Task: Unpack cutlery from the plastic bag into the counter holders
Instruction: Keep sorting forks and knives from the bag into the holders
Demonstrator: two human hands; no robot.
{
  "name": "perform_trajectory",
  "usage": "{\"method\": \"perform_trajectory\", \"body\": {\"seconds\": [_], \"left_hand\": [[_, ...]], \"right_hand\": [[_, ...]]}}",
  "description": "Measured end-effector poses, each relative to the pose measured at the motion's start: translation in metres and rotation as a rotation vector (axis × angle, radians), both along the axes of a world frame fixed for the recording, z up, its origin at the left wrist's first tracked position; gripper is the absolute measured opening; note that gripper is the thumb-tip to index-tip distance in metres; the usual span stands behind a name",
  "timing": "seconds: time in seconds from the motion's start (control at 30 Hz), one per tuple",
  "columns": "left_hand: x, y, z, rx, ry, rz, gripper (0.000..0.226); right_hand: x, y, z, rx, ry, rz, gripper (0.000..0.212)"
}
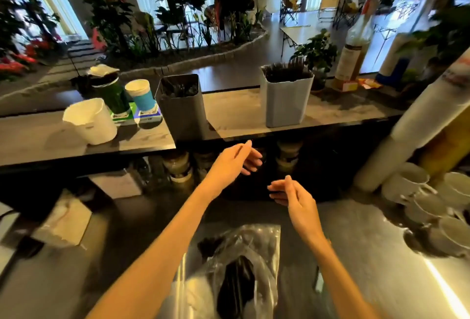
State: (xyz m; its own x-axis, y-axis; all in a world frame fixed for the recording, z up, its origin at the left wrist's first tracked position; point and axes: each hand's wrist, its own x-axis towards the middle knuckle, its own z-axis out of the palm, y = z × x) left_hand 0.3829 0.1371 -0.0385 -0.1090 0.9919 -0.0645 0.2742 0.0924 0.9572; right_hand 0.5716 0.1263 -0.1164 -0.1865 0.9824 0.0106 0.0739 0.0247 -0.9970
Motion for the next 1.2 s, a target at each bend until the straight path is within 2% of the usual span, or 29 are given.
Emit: {"method": "perform_trajectory", "body": {"seconds": [0.23,0.3,0.4,0.47,0.53,0.6,0.7,0.77,0.83,0.93,1.07,1.17,1.2], "left_hand": [[0.0,-0.133,-0.119,-0.316,-0.185,0.018,0.039],[0.003,-0.158,-0.15,-0.445,-0.157,-0.015,0.037],[0.001,-0.183,-0.206,-0.544,0.104,0.033,0.03],[-0.004,-0.196,-0.232,-0.582,0.238,0.145,0.02],[-0.007,-0.205,-0.242,-0.616,0.239,0.188,0.017],[-0.01,-0.209,-0.241,-0.602,0.234,0.202,0.021],[-0.011,-0.211,-0.226,-0.507,0.189,0.235,0.02],[-0.011,-0.211,-0.216,-0.482,0.137,0.238,0.02],[-0.012,-0.212,-0.209,-0.485,0.092,0.233,0.021],[-0.014,-0.213,-0.204,-0.48,0.039,0.263,0.022],[-0.016,-0.21,-0.196,-0.455,0.009,0.283,0.023],[-0.016,-0.206,-0.194,-0.429,-0.022,0.289,0.024],[-0.015,-0.204,-0.194,-0.421,-0.037,0.298,0.023]], "right_hand": [[-0.007,-0.101,-0.076,-0.313,-0.121,0.185,0.03],[-0.01,-0.116,-0.097,-0.327,-0.345,0.324,0.025],[-0.016,-0.125,-0.131,-0.224,-0.757,0.434,0.029],[-0.021,-0.128,-0.146,-0.205,-0.927,0.435,0.033],[-0.029,-0.132,-0.155,-0.252,-1.026,0.449,0.039],[-0.039,-0.139,-0.165,-0.32,-1.025,0.42,0.052],[-0.053,-0.152,-0.176,-0.364,-1.067,0.314,0.089],[-0.057,-0.153,-0.18,-0.339,-1.123,0.307,0.097],[-0.061,-0.148,-0.179,-0.371,-1.097,0.313,0.089],[-0.06,-0.135,-0.18,-0.462,-1.05,0.369,0.064],[-0.053,-0.122,-0.168,-0.413,-1.03,0.424,0.034],[-0.046,-0.113,-0.155,-0.364,-1.019,0.397,0.03],[-0.045,-0.111,-0.152,-0.413,-0.953,0.386,0.032]]}}
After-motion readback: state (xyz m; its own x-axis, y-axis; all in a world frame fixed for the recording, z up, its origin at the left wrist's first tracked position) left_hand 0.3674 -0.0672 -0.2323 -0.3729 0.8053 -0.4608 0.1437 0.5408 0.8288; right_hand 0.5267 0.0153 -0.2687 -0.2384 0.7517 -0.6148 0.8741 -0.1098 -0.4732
